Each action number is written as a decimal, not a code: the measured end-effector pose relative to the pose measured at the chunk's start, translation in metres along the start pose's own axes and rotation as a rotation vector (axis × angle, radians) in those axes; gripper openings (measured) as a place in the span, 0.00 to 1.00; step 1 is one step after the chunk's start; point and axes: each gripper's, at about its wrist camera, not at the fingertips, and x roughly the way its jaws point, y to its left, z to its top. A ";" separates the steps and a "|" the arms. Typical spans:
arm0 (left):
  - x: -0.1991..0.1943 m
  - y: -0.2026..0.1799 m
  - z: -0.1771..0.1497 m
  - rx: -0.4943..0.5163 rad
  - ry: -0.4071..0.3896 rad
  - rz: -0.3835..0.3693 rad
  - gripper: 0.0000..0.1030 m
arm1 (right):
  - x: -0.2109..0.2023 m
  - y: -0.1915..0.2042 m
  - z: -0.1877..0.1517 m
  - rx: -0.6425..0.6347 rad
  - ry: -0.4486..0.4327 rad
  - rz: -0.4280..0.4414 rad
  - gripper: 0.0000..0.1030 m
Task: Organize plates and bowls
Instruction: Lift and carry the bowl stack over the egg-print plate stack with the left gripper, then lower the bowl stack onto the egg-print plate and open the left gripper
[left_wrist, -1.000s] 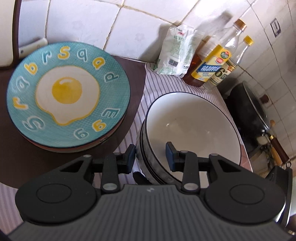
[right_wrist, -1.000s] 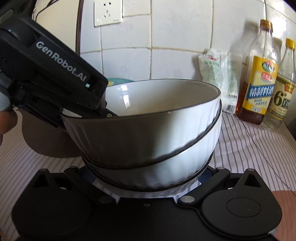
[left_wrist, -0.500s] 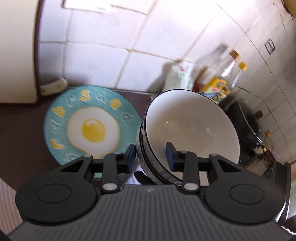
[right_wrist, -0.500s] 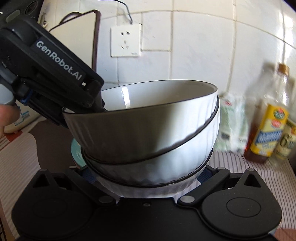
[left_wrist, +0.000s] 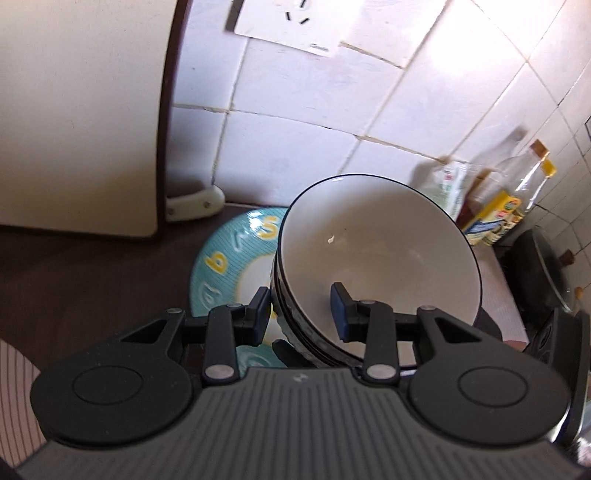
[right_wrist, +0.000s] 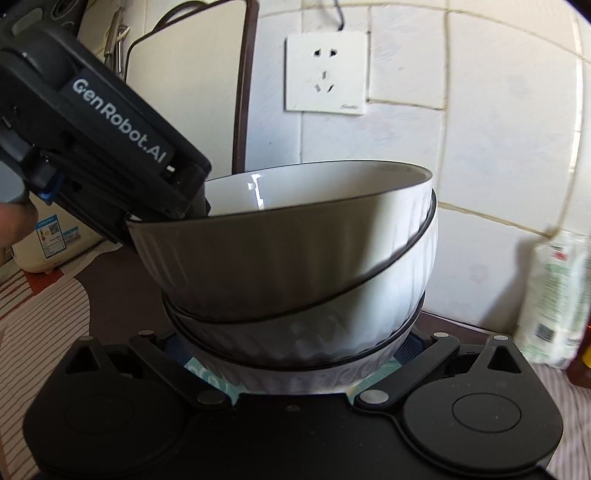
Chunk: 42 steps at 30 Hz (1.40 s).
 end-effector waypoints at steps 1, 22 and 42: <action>0.003 0.004 0.001 0.009 -0.001 0.000 0.32 | 0.003 0.004 -0.001 -0.007 0.007 0.000 1.00; 0.050 0.025 0.002 -0.037 0.049 0.028 0.33 | 0.053 -0.001 -0.004 0.007 0.127 0.034 1.00; 0.036 0.000 0.007 -0.054 0.074 0.158 0.39 | 0.028 0.008 0.029 0.009 0.272 0.010 0.95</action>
